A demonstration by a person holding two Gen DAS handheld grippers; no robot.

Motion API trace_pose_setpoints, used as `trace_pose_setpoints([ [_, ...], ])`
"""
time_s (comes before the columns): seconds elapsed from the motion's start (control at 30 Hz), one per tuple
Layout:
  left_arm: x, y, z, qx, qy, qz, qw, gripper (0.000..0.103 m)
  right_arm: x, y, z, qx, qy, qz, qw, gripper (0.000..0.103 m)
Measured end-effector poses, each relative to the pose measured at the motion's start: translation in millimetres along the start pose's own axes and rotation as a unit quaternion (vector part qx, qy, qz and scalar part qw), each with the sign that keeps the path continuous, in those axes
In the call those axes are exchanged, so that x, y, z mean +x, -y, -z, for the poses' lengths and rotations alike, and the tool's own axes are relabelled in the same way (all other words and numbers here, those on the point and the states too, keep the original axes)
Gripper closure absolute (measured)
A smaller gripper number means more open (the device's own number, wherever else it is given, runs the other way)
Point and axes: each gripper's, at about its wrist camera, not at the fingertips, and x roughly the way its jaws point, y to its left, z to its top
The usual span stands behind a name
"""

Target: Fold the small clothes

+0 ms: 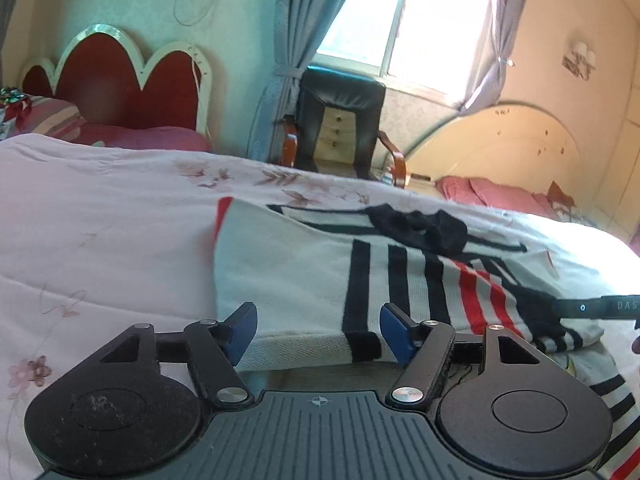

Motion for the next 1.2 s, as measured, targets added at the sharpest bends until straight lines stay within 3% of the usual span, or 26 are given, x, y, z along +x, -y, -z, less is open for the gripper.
trace_pose_setpoints([
  [0.1, 22.0, 8.8, 15.1, 0.035, -0.051, -0.005, 0.9981, 0.036, 15.7, -2.5, 6.5, -0.015, -0.026, 0.010, 1.000, 0.091],
  [0.2, 14.6, 13.1, 10.2, 0.056, -0.048, -0.007, 0.9972, 0.036, 18.7, 3.8, 8.5, -0.014, -0.038, 0.005, 0.999, 0.092],
  [0.23, 10.5, 11.9, 4.2, 0.054, -0.034, -0.004, 0.9980, 0.036, 16.2, 3.4, 5.2, -0.013, -0.037, 0.004, 0.999, 0.087],
  [0.3, 9.9, 6.8, -12.3, 0.045, -0.009, -0.002, 0.9989, 0.036, 10.6, 0.2, -2.5, -0.017, -0.014, -0.003, 1.000, 0.083],
  [0.4, 27.8, 2.2, -37.3, 0.041, -0.002, -0.007, 0.9991, 0.036, 21.9, -8.2, -17.9, -0.010, -0.005, -0.019, 1.000, 0.083],
  [0.7, 92.2, -15.2, -67.5, 0.021, -0.017, -0.040, 0.9989, 0.036, 94.6, -54.8, -40.8, -0.037, -0.025, -0.064, 0.997, 0.086],
  [0.8, 115.7, -34.5, -60.8, -0.003, -0.047, -0.033, 0.9984, 0.036, 113.8, -59.6, -39.5, -0.050, -0.036, -0.057, 0.996, 0.089],
  [0.87, 116.1, -38.4, -57.3, -0.012, -0.039, -0.025, 0.9989, 0.036, 120.7, -57.8, -36.6, -0.058, -0.035, -0.054, 0.996, 0.092],
  [0.97, 107.6, -21.6, -58.3, 0.011, -0.036, -0.050, 0.9980, 0.036, 119.9, -55.1, -35.9, -0.062, -0.032, -0.057, 0.996, 0.093],
  [1.1, 86.1, 28.6, -50.9, 0.049, -0.008, -0.001, 0.9988, 0.036, 105.6, -63.7, -40.0, -0.064, -0.014, -0.055, 0.996, 0.085],
  [1.2, 96.7, 59.3, -42.3, 0.048, -0.028, 0.019, 0.9983, 0.036, 109.4, -71.8, -35.1, -0.063, -0.028, -0.064, 0.996, 0.085],
])
